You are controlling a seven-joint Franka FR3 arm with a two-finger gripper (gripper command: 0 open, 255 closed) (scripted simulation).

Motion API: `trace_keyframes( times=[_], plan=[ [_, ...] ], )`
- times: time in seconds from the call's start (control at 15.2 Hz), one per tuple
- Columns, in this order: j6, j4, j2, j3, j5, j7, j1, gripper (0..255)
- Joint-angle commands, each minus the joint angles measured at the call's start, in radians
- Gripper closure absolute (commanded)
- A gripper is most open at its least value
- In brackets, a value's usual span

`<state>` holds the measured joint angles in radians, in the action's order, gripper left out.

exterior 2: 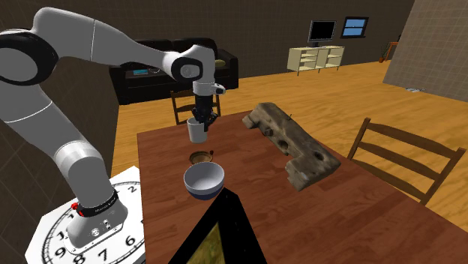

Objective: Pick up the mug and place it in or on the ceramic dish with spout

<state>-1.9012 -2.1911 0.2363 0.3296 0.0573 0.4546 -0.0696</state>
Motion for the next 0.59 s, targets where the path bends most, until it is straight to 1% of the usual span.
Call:
trace_keyframes(
  times=[0.0,0.53],
  plan=[
    [-0.028,-0.021,-0.006,0.001,-0.001,0.0,0.0,255],
    [-0.138,-0.096,-0.043,0.01,-0.009,0.01,0.0,255]
  ],
)
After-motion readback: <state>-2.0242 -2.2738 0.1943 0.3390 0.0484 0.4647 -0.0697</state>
